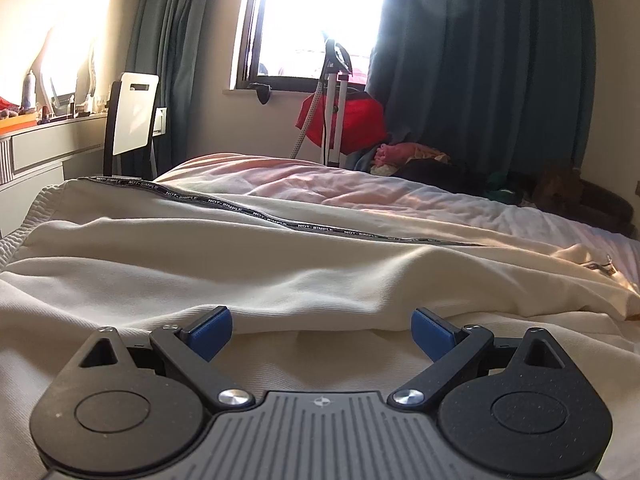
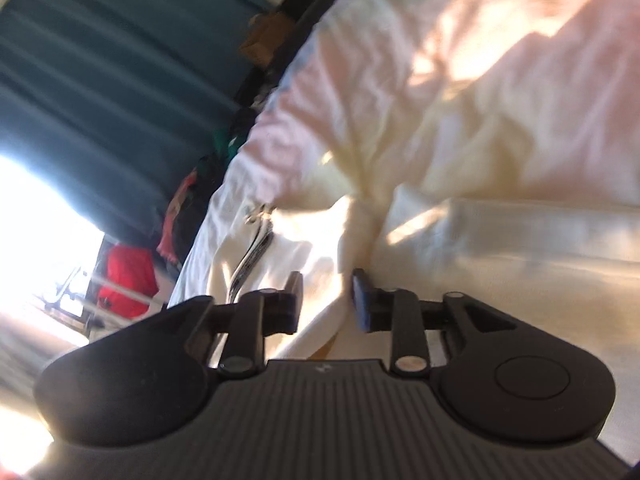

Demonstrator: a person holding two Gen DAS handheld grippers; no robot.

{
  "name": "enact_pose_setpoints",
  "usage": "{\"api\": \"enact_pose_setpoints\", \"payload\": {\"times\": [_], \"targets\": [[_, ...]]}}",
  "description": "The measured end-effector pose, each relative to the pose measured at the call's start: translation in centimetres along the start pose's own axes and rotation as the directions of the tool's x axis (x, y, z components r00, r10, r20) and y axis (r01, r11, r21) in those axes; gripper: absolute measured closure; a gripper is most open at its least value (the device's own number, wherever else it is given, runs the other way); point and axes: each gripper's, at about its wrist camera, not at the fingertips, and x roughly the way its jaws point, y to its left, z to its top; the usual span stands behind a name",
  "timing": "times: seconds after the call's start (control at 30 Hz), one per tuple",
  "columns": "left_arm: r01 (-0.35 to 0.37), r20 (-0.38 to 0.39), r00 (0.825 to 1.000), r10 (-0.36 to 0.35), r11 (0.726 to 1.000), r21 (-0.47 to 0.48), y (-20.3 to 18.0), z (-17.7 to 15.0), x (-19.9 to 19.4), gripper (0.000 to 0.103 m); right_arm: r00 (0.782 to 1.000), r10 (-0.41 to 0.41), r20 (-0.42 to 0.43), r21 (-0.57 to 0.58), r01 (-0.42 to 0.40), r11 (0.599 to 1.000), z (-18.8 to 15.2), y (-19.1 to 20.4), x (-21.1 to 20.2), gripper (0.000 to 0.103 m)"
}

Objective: Fold clothes

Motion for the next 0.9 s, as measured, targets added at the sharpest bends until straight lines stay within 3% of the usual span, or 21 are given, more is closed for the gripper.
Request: {"api": "enact_pose_setpoints", "payload": {"times": [0.17, 0.27, 0.3, 0.33, 0.37, 0.5, 0.6, 0.7, 0.9], "targets": [[0.006, -0.038, 0.999, -0.005, 1.000, 0.021, -0.4, -0.6, 1.4, 0.006, 1.000, 0.015, -0.026, 0.030, -0.014, 0.999, -0.2, -0.4, 1.8, 0.071], [0.009, -0.033, 0.999, -0.008, 1.000, 0.018, -0.3, -0.5, 1.3, 0.006, 1.000, 0.000, -0.012, -0.009, 0.000, 1.000, -0.3, -0.1, 2.4, 0.071], [0.009, -0.031, 0.999, -0.009, 1.000, 0.017, -0.3, -0.5, 1.2, 0.006, 1.000, -0.017, -0.003, -0.046, 0.017, 0.999, -0.4, 0.4, 2.5, 0.074], [0.010, -0.030, 1.000, -0.010, 1.000, 0.016, -0.3, -0.5, 1.2, 0.006, 0.999, -0.035, 0.008, -0.083, 0.036, 0.996, -0.5, 0.9, 2.5, 0.090], [0.011, -0.028, 1.000, -0.011, 1.000, 0.015, -0.3, -0.5, 1.1, 0.006, 0.999, -0.046, 0.022, -0.110, 0.048, 0.993, -0.5, 1.4, 2.4, 0.096], [0.015, -0.021, 1.000, -0.015, 1.000, 0.011, -0.2, -0.4, 0.9, 0.006, 0.991, -0.042, 0.129, -0.171, 0.064, 0.983, 0.1, 3.2, 0.2, 0.097], [0.018, -0.017, 1.000, -0.018, 1.000, 0.008, -0.1, -0.3, 0.8, 0.006, 0.967, -0.037, 0.252, -0.236, 0.098, 0.967, 0.5, 4.6, -2.2, 0.098], [0.022, -0.008, 1.000, -0.022, 1.000, 0.013, -0.3, -0.2, 0.3, 0.005, 0.948, -0.066, 0.313, -0.278, 0.157, 0.948, 0.5, 5.3, -3.4, 0.098], [0.033, 0.019, 0.999, -0.034, 0.998, 0.045, -1.1, 0.3, -1.1, 0.003, 0.957, -0.211, 0.197, -0.364, 0.271, 0.891, -0.2, 2.4, -0.2, 0.096]]}}
